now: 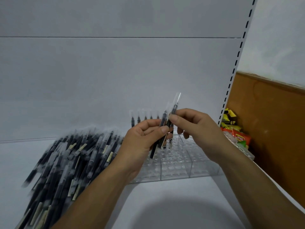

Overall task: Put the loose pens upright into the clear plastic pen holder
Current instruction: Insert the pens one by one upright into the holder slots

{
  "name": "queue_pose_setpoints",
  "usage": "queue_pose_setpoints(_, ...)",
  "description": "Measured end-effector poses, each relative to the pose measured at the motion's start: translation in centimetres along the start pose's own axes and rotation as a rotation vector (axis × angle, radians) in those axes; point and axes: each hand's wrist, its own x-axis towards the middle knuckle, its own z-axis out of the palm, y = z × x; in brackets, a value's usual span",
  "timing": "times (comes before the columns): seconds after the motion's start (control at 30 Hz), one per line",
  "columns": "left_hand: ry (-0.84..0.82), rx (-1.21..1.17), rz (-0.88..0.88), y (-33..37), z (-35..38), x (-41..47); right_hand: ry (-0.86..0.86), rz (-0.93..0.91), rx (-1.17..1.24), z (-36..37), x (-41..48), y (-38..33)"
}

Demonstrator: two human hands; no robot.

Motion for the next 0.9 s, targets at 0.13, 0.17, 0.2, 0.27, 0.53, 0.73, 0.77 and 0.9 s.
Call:
queue_pose_setpoints(0.13,0.047,-0.025,-0.007,-0.1,0.1,0.1,0.178,0.001,0.202,-0.6,0.3,0.0)
queue_pose_setpoints(0.17,0.068,-0.053,-0.001,-0.2,0.0,0.1,0.263,-0.013,0.239,-1.2,0.4,0.0)
queue_pose_setpoints(0.2,0.083,-0.074,0.005,-0.2,0.0,0.1,0.349,-0.036,0.234,-1.9,0.5,0.0)
queue_pose_setpoints(0.27,0.089,-0.083,0.008,-0.2,-0.1,0.1,0.445,-0.077,0.099,-2.8,0.7,0.5)
queue_pose_setpoints(0.53,0.07,-0.044,0.002,-0.2,-0.1,0.0,0.343,-0.138,-0.362,-2.0,1.1,2.1)
queue_pose_setpoints(0.73,0.068,-0.028,0.005,-0.1,-0.2,-0.1,0.342,-0.144,-0.378,-1.7,1.3,2.5)
queue_pose_setpoints(0.77,0.067,-0.027,0.003,-0.1,-0.2,-0.1,0.324,-0.133,-0.409,-1.7,1.3,2.6)
queue_pose_setpoints(0.9,0.059,-0.013,-0.005,-0.2,-0.1,-0.1,0.156,-0.028,-0.649,-1.5,1.3,3.4)
